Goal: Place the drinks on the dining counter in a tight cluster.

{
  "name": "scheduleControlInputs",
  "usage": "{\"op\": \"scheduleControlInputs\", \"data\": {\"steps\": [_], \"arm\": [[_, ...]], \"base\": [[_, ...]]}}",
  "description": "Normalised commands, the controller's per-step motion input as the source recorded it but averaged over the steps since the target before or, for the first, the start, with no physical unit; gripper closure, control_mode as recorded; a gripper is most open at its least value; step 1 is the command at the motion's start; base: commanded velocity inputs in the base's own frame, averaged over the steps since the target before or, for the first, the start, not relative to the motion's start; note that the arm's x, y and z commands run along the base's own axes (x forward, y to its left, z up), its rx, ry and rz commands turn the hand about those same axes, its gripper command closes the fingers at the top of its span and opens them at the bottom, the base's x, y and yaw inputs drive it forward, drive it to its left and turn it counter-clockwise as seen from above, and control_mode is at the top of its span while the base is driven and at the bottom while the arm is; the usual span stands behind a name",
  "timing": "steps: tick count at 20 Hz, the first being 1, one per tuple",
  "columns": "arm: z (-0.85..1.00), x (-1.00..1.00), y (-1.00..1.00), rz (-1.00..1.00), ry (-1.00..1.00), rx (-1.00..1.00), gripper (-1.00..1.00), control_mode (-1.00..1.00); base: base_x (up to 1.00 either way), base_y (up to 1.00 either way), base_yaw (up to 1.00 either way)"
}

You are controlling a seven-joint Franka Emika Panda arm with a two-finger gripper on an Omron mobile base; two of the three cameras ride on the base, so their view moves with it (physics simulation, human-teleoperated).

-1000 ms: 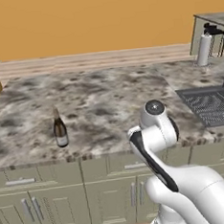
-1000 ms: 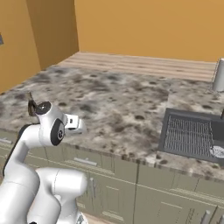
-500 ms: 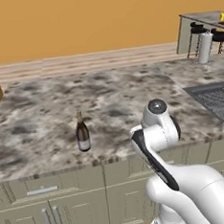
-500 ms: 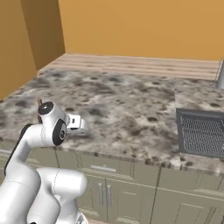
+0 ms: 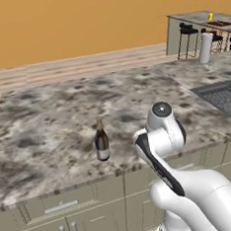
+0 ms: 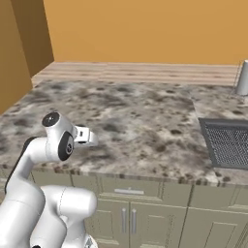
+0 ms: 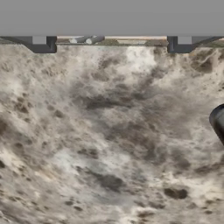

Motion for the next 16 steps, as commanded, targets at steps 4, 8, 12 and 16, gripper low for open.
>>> {"op": "scheduleControlInputs", "data": {"steps": [4,8,12,16], "arm": [[0.0,0.0,0.0,0.0,0.0,0.0,-1.0,1.0],[0.0,0.0,0.0,0.0,0.0,0.0,-1.0,1.0],[0.0,0.0,0.0,0.0,0.0,0.0,-1.0,1.0],[0.0,0.0,0.0,0.0,0.0,0.0,-1.0,1.0]], "base": [[0.41,0.38,-0.19],[0.39,0.12,-0.04],[0.12,0.04,0.0],[0.0,0.0,0.0]]}}
